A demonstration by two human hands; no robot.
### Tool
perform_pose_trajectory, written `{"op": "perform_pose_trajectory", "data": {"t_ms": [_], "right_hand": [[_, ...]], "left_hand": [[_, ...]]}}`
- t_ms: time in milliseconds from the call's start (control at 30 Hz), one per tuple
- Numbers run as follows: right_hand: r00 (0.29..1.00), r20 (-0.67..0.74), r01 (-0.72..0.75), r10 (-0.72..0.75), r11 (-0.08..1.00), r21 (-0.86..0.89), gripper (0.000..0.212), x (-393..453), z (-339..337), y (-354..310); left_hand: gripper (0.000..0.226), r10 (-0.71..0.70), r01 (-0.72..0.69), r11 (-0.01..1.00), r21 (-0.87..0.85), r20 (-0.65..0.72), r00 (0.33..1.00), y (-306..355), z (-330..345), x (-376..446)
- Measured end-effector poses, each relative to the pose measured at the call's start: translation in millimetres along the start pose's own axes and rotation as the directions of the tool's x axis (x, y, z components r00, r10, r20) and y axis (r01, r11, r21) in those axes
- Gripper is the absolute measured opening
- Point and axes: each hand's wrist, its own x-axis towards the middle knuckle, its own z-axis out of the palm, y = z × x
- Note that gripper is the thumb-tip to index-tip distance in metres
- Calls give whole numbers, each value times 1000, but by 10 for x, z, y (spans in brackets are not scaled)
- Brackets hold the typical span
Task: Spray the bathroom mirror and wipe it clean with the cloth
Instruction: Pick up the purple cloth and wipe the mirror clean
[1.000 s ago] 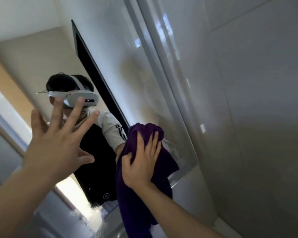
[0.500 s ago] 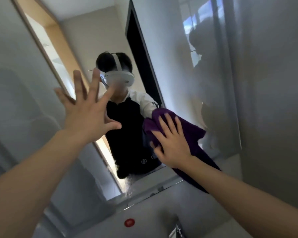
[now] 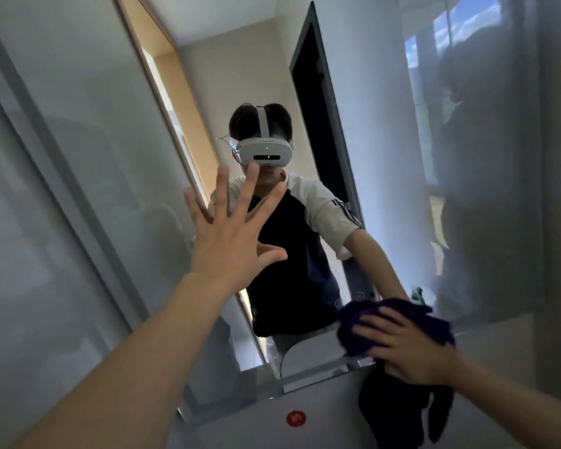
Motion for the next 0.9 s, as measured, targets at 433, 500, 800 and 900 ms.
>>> {"op": "perform_pose_trajectory", "data": {"t_ms": [433, 500, 800, 900], "right_hand": [[323, -40, -829, 946, 303, 470, 67, 127, -231, -108], [522, -96, -768, 848, 516, 380, 60, 380, -303, -303], [995, -16, 102, -101, 994, 43, 70, 1420, -568, -894], [967, 86, 244, -241, 969, -32, 69, 1587, -539, -1111]], "left_hand": [[104, 17, -18, 1000, -17, -29, 999, -52, 209, -134], [105, 18, -19, 1000, -25, -15, 1000, -35, 166, -129], [133, -79, 77, 996, 37, 72, 994, -828, -6, -430], [132, -121, 120, 993, 19, 91, 988, -898, 35, -559]]}}
